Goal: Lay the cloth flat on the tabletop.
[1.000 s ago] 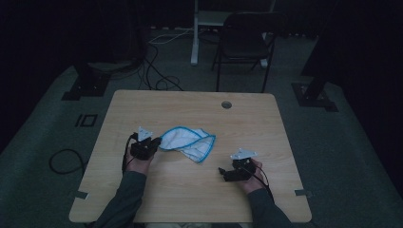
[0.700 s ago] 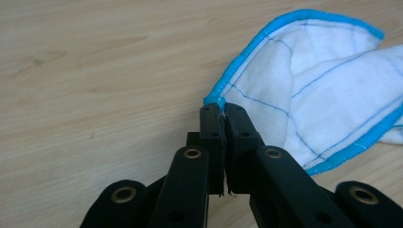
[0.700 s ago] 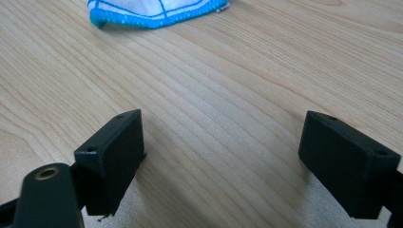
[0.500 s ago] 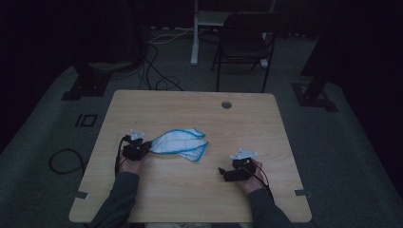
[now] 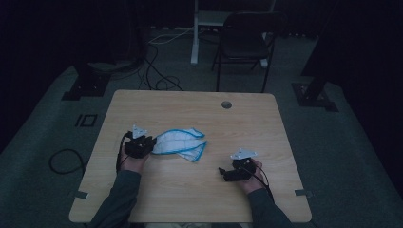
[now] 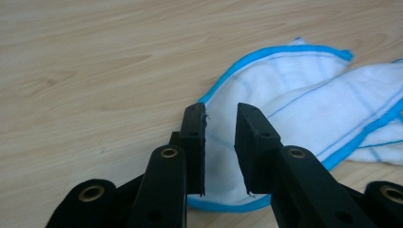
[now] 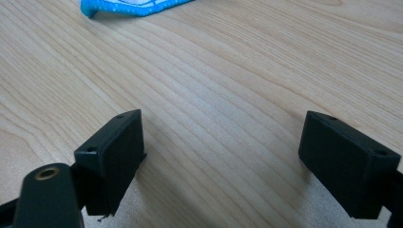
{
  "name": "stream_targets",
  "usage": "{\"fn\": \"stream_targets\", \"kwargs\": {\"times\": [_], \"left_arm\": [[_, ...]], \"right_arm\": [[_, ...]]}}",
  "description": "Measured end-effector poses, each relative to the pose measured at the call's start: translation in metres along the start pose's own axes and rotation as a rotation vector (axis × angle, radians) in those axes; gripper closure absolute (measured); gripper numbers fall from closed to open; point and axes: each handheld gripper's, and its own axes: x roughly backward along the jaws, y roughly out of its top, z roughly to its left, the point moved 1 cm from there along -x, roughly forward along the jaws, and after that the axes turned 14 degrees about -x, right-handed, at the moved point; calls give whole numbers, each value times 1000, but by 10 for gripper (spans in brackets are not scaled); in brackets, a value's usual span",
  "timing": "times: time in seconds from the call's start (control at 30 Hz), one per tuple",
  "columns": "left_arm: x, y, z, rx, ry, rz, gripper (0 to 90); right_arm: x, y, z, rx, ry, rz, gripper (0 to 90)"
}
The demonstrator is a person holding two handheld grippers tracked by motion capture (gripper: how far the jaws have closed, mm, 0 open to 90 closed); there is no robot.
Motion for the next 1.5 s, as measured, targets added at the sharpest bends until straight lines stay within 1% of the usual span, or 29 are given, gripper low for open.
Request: {"fn": "stream_targets", "kwargs": {"times": [0.07, 0.1, 0.23, 0.7, 0.83, 1.0, 1.03, 1.07, 1.1, 1.13, 1.2, 1.23, 1.3, 1.37, 1.5], "left_arm": [[-2, 3, -4, -14, -12, -5, 735], [-2, 3, -4, -14, -12, -5, 732], [-7, 12, -15, -61, -53, -19, 718], [-30, 38, -55, -190, -138, -30, 669], [-38, 44, -66, -214, -169, -29, 649], [-46, 50, -78, -239, -196, -24, 631], [-46, 50, -78, -239, -196, -24, 627], [-49, 52, -83, -258, -199, -18, 622], [-49, 52, -83, -258, -199, -18, 614], [-51, 54, -89, -275, -198, -11, 610], [-54, 56, -94, -288, -202, -6, 607], [-54, 56, -94, -288, -202, -6, 605], [-58, 60, -102, -308, -204, -3, 600], [-60, 62, -106, -320, -208, -2, 594], [-66, 67, -115, -356, -201, 2, 594]], "right_arm": [[0, 0, 0, 0, 0, 1, 152], [0, 0, 0, 0, 0, 0, 152], [0, 0, 0, 1, 0, 0, 152], [0, 0, 0, 0, 0, 1, 152], [0, 0, 0, 2, 0, 0, 152], [0, 0, 0, 2, 0, 0, 152], [0, 0, 0, 2, 0, 0, 152], [0, 0, 0, 2, 0, 0, 152], [0, 0, 0, 1, 0, 1, 152], [0, 0, 0, 1, 0, 1, 152], [0, 0, 0, 0, 0, 1, 152], [0, 0, 0, 0, 0, 1, 152], [0, 0, 0, 0, 0, 1, 152], [0, 0, 0, 2, 0, 0, 152], [0, 0, 0, 2, 0, 0, 152]]}}
